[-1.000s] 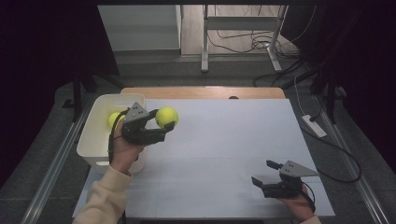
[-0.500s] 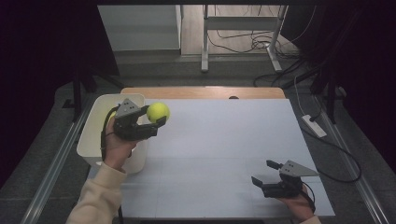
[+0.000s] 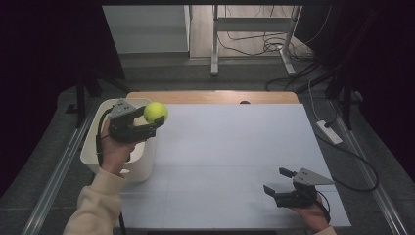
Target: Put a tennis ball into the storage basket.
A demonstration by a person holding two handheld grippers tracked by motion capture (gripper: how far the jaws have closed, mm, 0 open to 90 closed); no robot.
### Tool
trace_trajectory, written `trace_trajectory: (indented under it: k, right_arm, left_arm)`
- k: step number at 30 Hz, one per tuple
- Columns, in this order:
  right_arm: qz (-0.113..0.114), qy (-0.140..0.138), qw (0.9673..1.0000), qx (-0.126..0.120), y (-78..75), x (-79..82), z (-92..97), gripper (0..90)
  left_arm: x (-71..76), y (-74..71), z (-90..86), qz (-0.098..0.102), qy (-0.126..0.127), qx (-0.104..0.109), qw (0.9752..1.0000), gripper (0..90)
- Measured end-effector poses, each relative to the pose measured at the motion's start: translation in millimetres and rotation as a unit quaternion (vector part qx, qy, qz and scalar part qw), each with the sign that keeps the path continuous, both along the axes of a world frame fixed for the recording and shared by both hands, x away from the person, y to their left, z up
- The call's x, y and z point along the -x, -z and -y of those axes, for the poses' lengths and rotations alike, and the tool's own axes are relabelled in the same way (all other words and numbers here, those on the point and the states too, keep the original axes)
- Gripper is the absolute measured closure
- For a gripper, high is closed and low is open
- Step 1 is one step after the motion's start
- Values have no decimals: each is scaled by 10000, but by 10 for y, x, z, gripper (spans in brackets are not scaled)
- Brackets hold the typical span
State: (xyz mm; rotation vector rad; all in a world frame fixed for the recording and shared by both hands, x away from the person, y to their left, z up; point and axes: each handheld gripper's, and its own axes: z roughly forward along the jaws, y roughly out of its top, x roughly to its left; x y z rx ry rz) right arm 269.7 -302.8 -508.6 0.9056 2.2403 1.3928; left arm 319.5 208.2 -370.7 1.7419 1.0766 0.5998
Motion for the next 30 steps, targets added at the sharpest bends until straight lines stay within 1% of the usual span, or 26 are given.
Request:
trace_trajectory:
  k: [1,4,7,10,14,19,23,28,30]
  right_arm:
    - [4,0,10000,2,0,0,0,103]
    - [8,4,10000,3,0,0,2,103]
    - [3,10,10000,3,1,0,2,103]
    - [6,13,10000,8,3,-2,-1,103]
    - [18,21,10000,20,0,2,0,103]
    - [7,21,10000,20,2,-1,3,103]
    - [13,20,10000,19,0,0,3,103]
    - [19,6,10000,12,-1,-2,0,103]
    - [17,7,10000,8,0,-2,1,103]
  left_arm:
    - [0,0,0,0,0,0,10000,276]
    - [-21,1,-52,-22,-105,2,9999,276]
    - [-30,12,-64,-62,-127,-23,9999,275]
    - [-37,15,-91,-70,-162,2,9998,276]
    - [-65,23,-143,-95,-260,-3,9996,276]
    - [-100,48,-208,-172,-380,27,9991,275]
    - [-112,57,-238,-183,-436,38,9989,276]
    - [-147,70,-293,-243,-562,16,9981,276]
    - [-152,77,-323,-257,-615,42,9978,276]
